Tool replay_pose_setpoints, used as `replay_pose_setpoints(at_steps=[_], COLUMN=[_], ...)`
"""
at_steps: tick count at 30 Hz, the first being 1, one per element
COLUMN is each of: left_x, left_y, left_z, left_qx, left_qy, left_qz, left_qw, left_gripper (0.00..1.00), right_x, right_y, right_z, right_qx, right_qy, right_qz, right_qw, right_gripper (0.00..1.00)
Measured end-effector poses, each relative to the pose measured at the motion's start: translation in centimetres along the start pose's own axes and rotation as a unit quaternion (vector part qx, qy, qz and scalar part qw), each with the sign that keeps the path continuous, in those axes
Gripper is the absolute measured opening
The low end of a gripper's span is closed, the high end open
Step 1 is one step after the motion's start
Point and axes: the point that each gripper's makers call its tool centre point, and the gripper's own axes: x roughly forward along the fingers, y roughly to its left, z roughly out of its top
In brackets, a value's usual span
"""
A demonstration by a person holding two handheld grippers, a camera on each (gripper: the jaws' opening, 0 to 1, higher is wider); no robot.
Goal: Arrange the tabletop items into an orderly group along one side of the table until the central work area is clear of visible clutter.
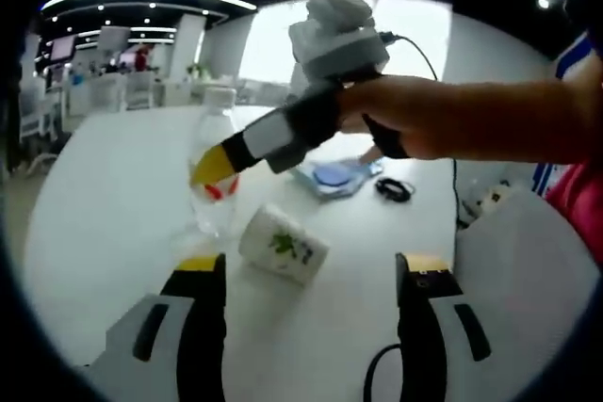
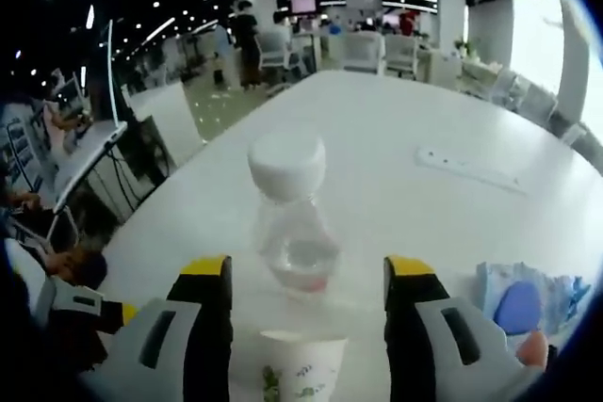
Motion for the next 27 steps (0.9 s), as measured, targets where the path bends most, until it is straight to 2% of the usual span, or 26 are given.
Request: replay_pose_setpoints(at_steps=[4, 9, 12, 15, 27], left_x=[0.0, 0.0, 0.0, 0.0, 0.1], left_y=[0.0, 0.1, 0.2, 0.2, 0.3], left_z=[0.1, 0.3, 0.4, 0.5, 0.9], left_qx=[0.001, 0.003, 0.003, 0.004, 0.007], left_qy=[0.001, 0.001, 0.001, 0.001, 0.003], left_qz=[0.001, 0.004, 0.006, 0.008, 0.015], left_qw=[1.0000, 1.0000, 1.0000, 1.0000, 0.9999], left_gripper=[0.70, 0.70, 0.70, 0.70, 0.70], right_x=[-0.4, -0.6, -0.9, -1.3, -4.3], right_y=[0.0, 0.4, 0.3, 0.1, -0.1], right_z=[0.1, 0.0, -0.1, 0.2, 0.9], right_qx=[-0.001, 0.000, 0.000, 0.010, 0.002], right_qy=[-0.008, -0.019, -0.023, -0.038, -0.068], right_qz=[0.008, 0.023, 0.030, 0.036, 0.063], right_qw=[0.9999, 0.9996, 0.9993, 0.9986, 0.9957], right_gripper=[0.71, 0.83, 0.85, 0.90, 0.92])
